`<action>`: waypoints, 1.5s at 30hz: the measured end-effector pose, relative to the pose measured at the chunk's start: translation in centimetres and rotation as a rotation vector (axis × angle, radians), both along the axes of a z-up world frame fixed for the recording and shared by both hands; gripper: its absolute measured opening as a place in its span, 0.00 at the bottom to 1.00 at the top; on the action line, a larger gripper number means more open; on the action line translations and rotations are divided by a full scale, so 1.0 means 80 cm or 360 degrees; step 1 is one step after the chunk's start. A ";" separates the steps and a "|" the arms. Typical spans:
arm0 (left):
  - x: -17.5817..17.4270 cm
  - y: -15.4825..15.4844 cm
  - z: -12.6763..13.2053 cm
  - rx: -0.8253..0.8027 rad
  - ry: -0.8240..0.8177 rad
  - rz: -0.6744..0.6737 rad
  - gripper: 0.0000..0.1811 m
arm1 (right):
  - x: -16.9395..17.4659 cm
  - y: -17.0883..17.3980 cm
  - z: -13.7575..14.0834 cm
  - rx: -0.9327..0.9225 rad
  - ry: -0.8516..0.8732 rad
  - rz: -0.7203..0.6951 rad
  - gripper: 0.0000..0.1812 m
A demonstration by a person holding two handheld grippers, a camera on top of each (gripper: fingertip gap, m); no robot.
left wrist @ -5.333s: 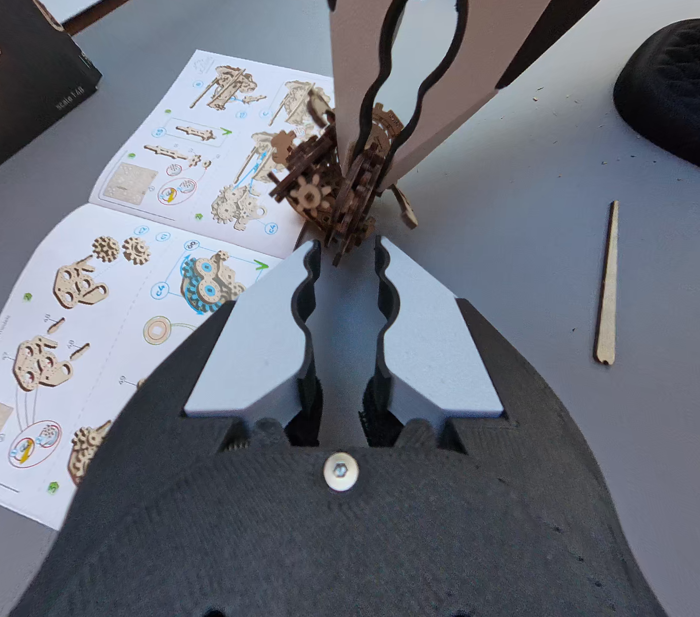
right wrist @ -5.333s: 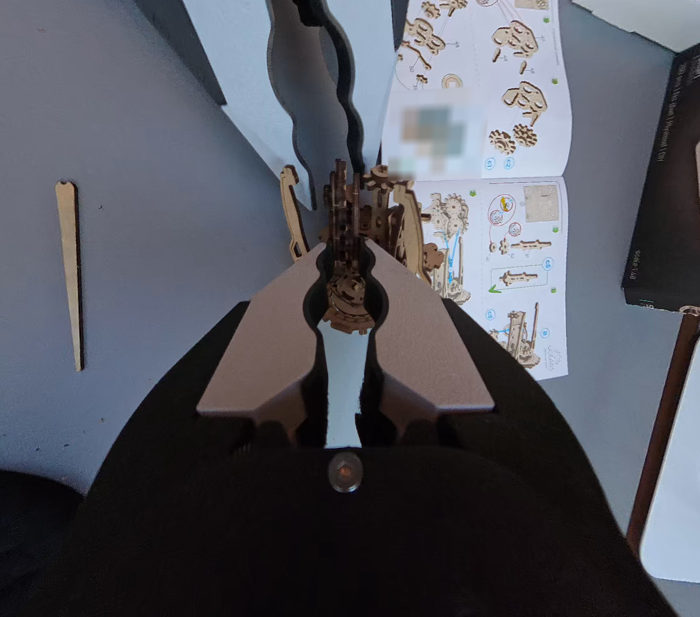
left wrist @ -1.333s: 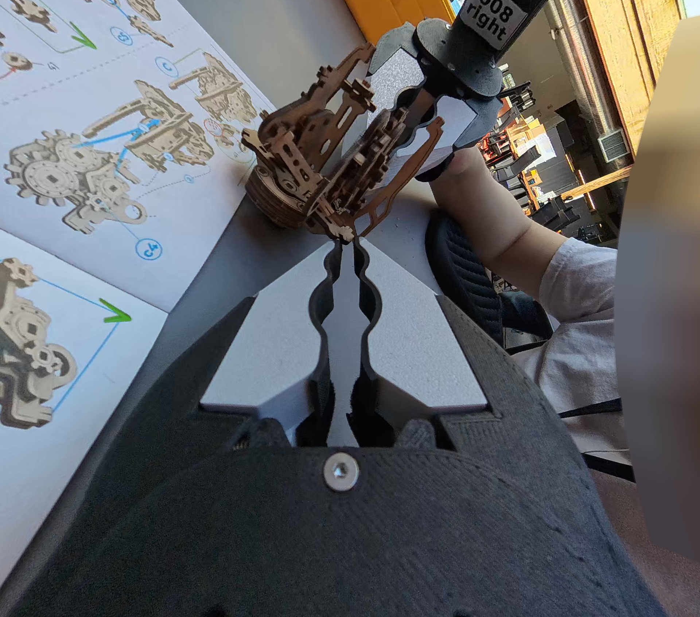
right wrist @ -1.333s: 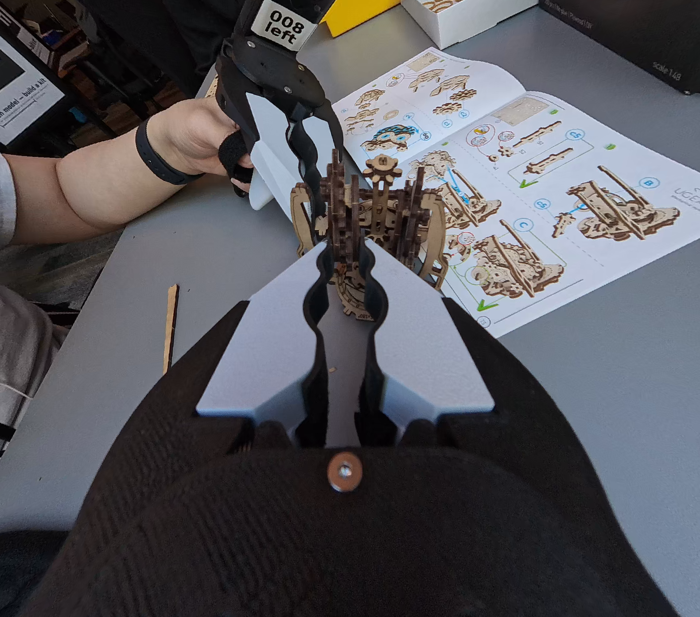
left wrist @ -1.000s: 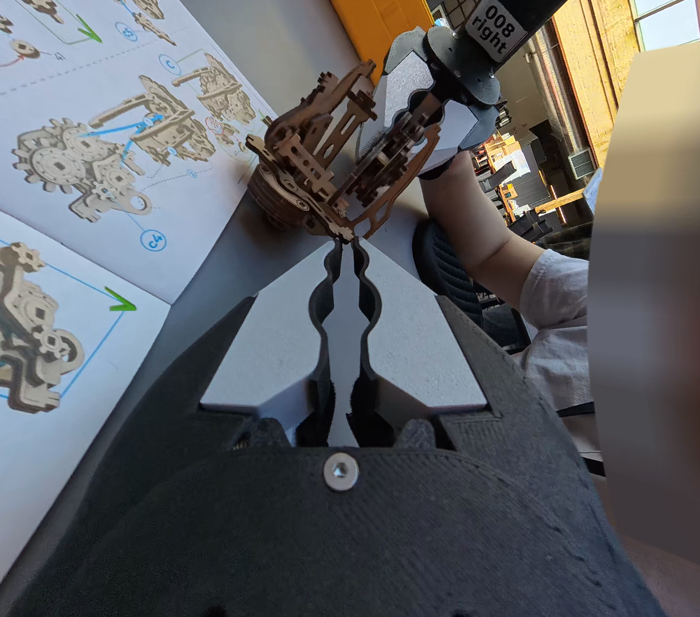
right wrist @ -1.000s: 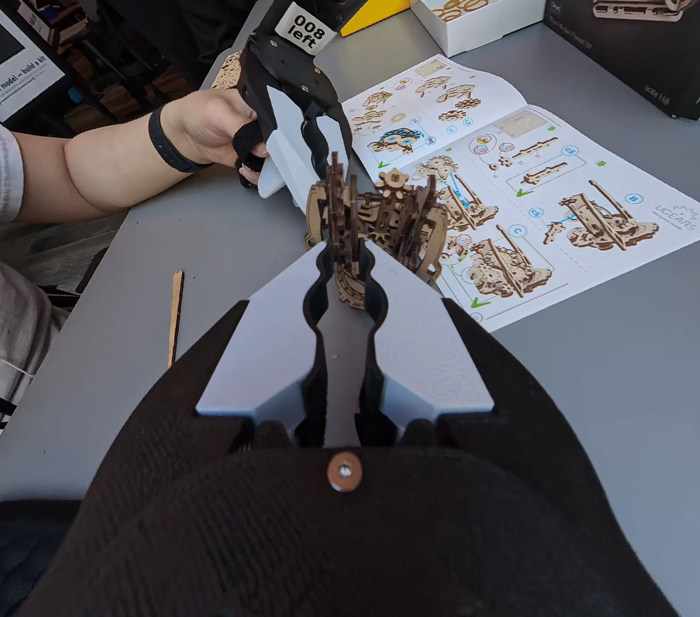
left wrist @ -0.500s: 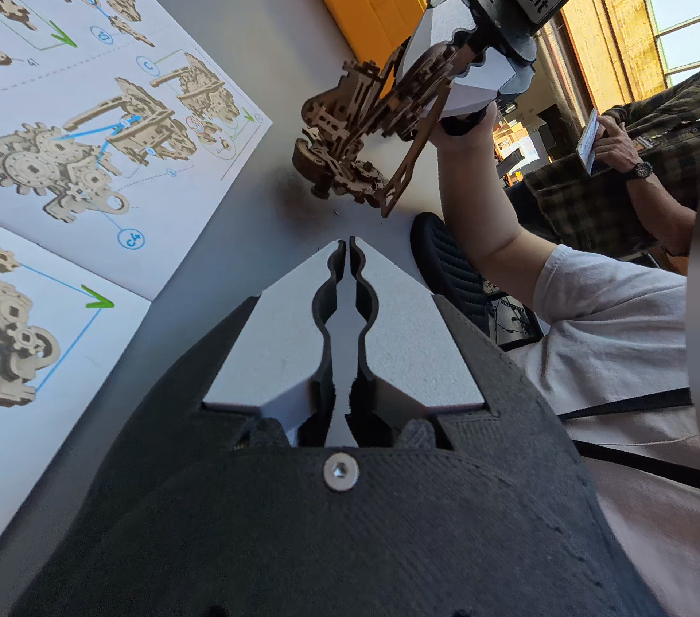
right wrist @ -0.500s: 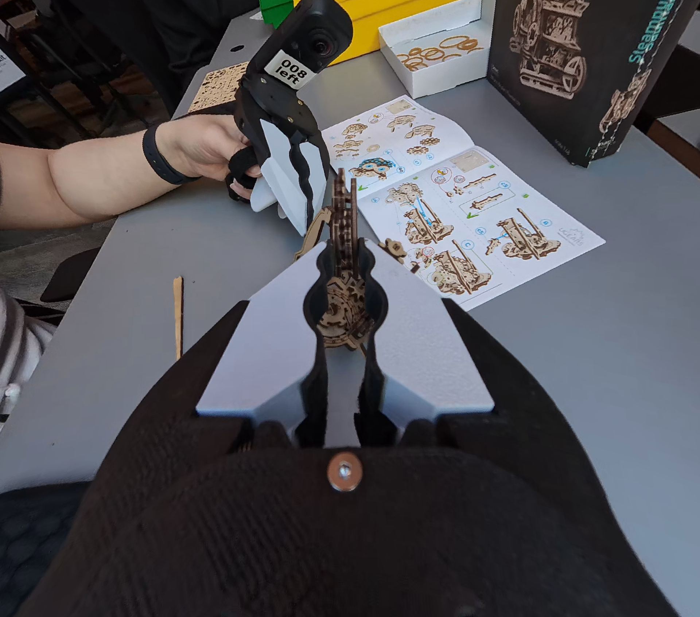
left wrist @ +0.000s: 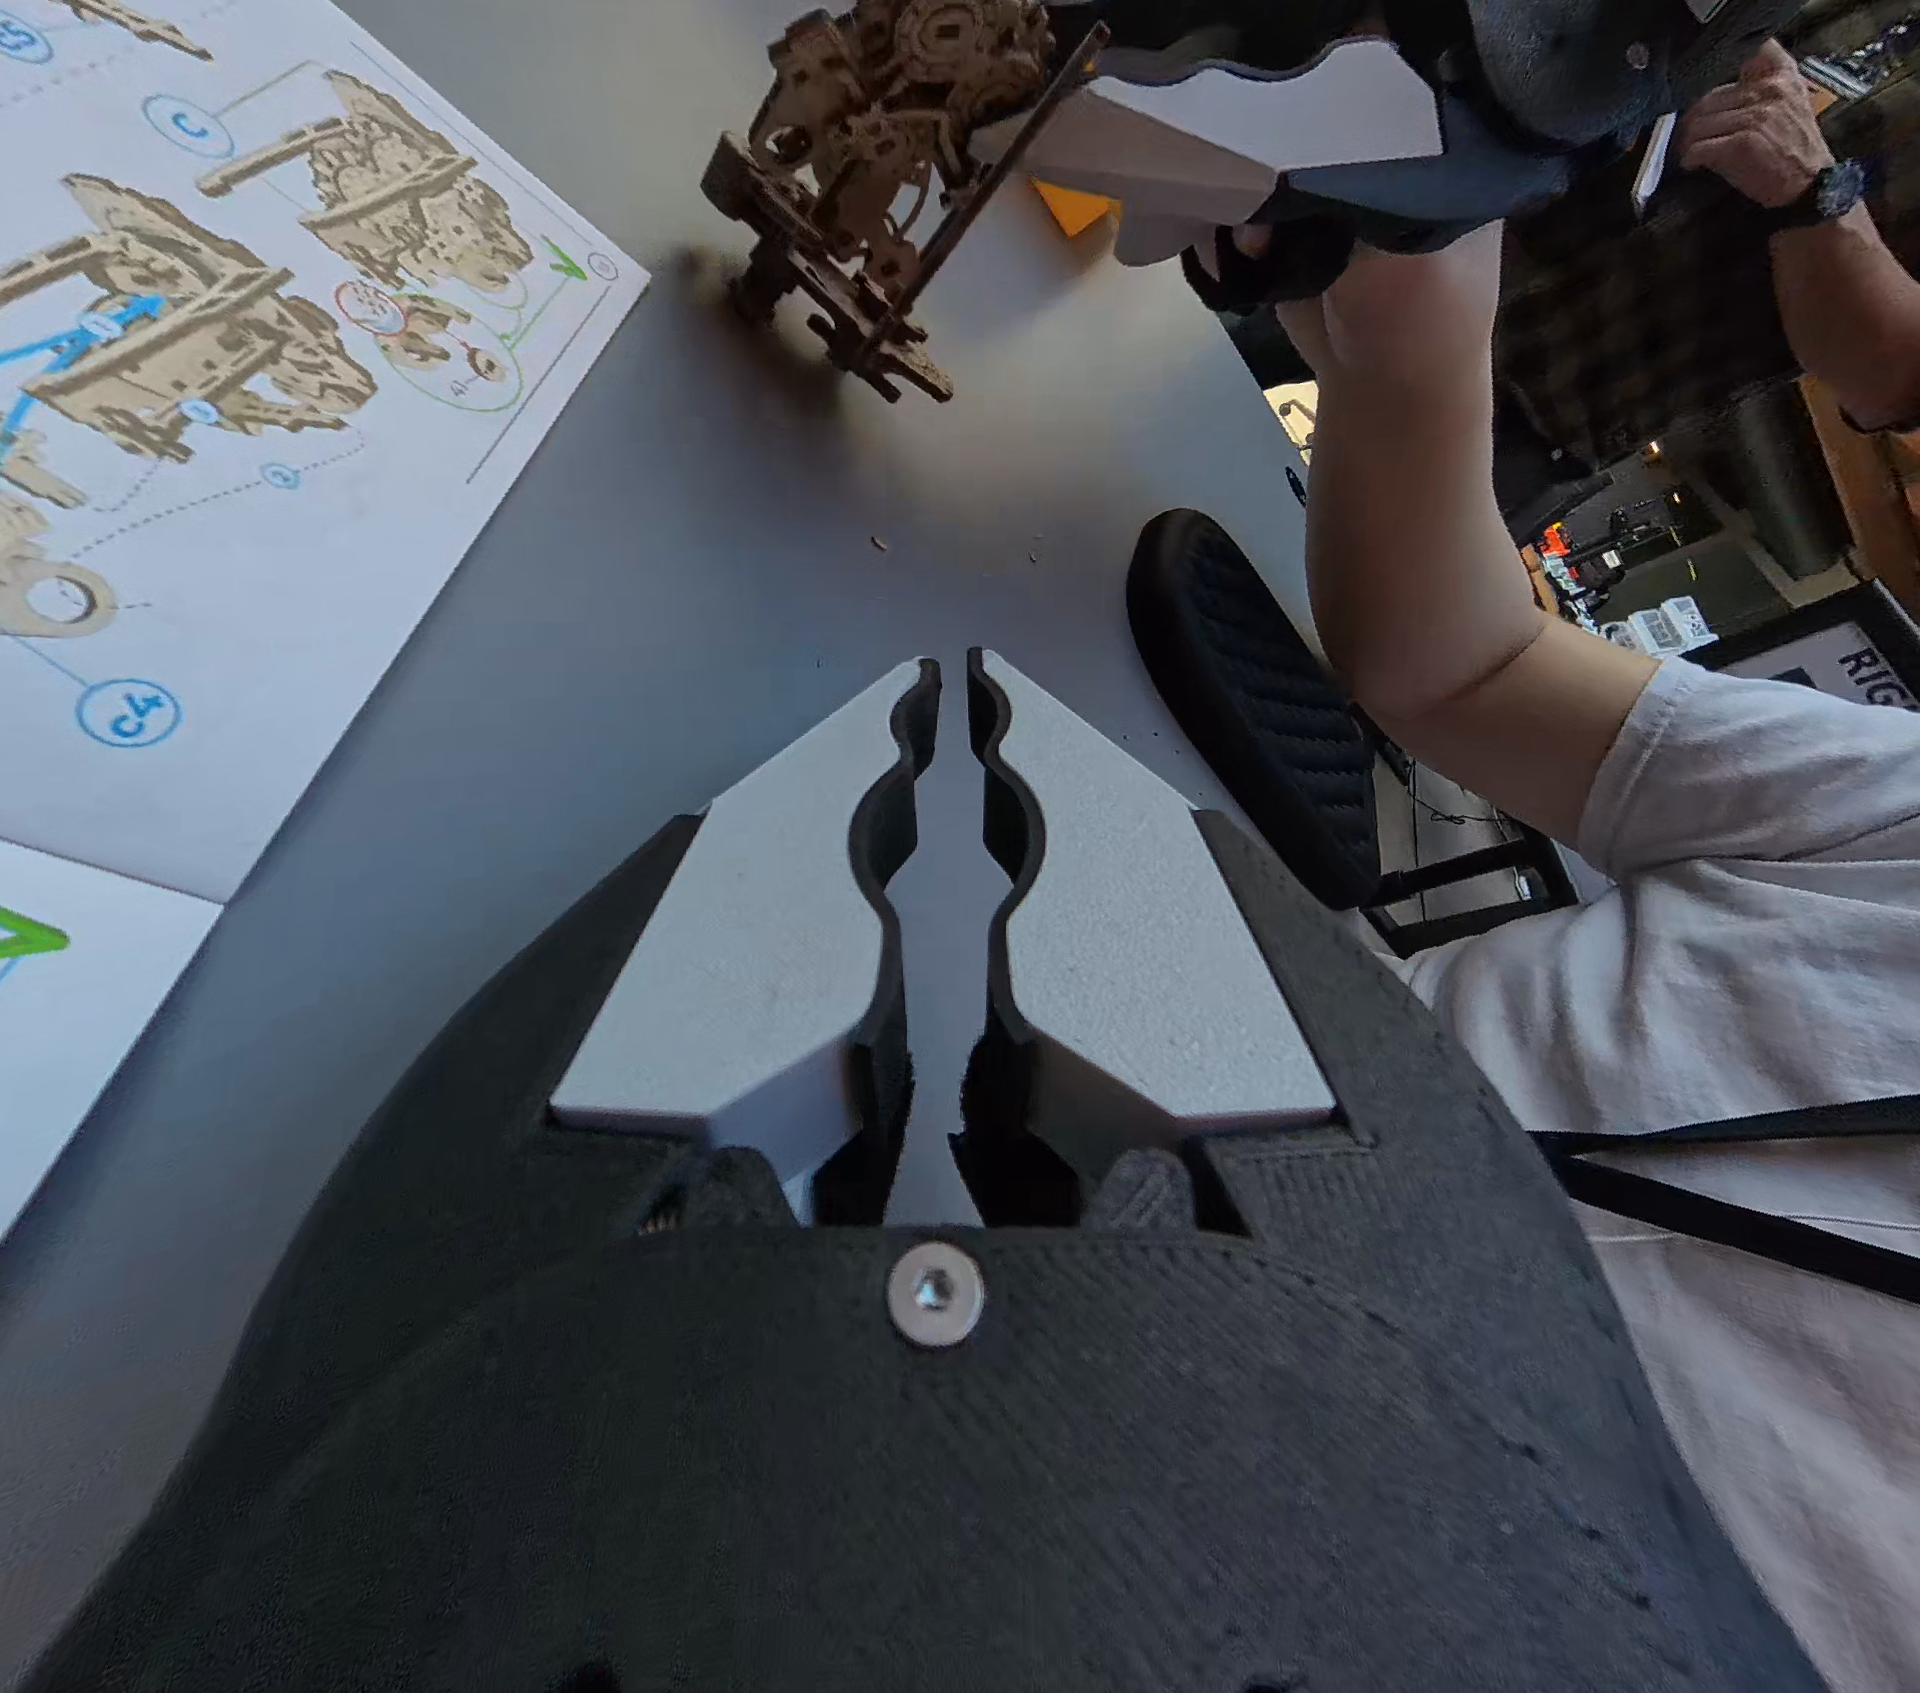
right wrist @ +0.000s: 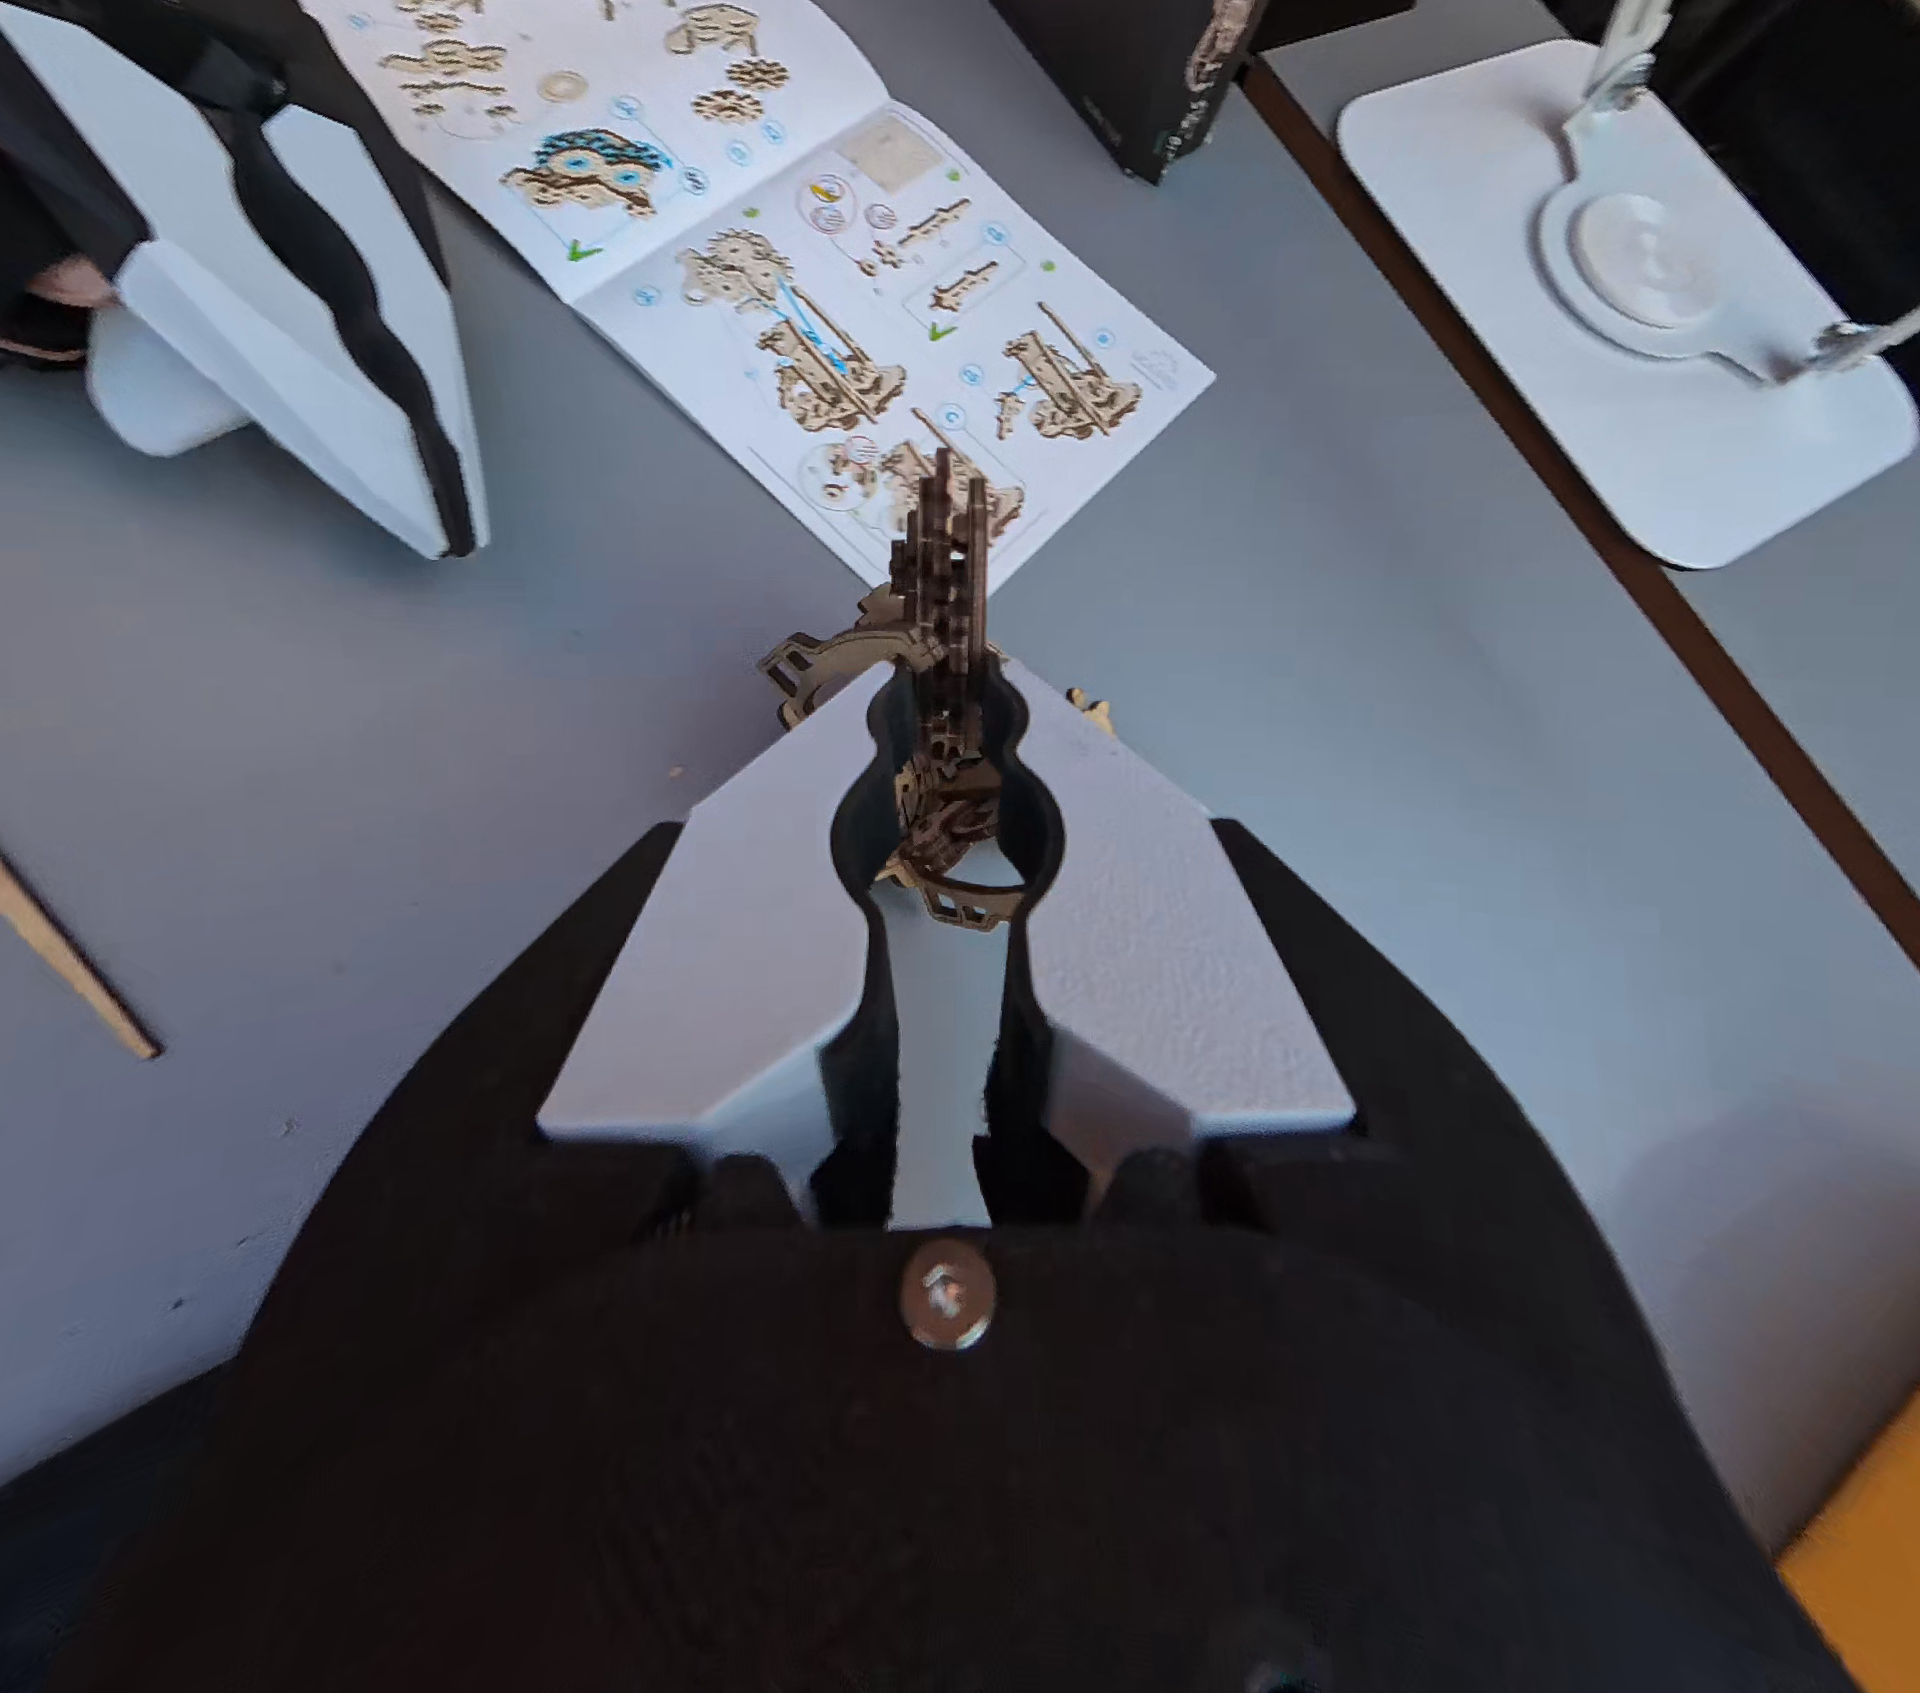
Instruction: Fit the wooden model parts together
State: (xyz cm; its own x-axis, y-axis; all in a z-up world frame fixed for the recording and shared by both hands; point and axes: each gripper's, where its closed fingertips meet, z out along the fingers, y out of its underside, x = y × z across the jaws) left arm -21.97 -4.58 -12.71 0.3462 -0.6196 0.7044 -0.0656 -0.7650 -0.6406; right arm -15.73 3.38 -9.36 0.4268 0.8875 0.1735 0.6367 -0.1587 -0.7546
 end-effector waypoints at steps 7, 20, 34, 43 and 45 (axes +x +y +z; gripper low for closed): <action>0.003 -0.003 0.007 0.0016 -0.0024 -0.0012 0.02 | 0.018 0.023 0.017 0.0509 -0.0100 -0.0206 0.06; 0.058 0.047 0.018 0.0692 0.0373 -0.0065 0.19 | 0.039 0.020 0.004 -0.0126 0.0384 -0.0466 0.06; 0.126 0.091 0.004 0.1192 0.0613 -0.0231 0.00 | 0.054 0.013 -0.003 -0.0227 0.0289 -0.0405 0.06; 0.118 0.082 -0.002 0.1183 0.0652 -0.0197 0.00 | 0.047 0.009 0.011 -0.0549 0.0535 -0.0358 0.06; 0.117 0.081 -0.002 0.1168 0.0645 -0.0189 0.02 | 0.050 0.011 0.022 -0.0549 0.0593 -0.0363 0.06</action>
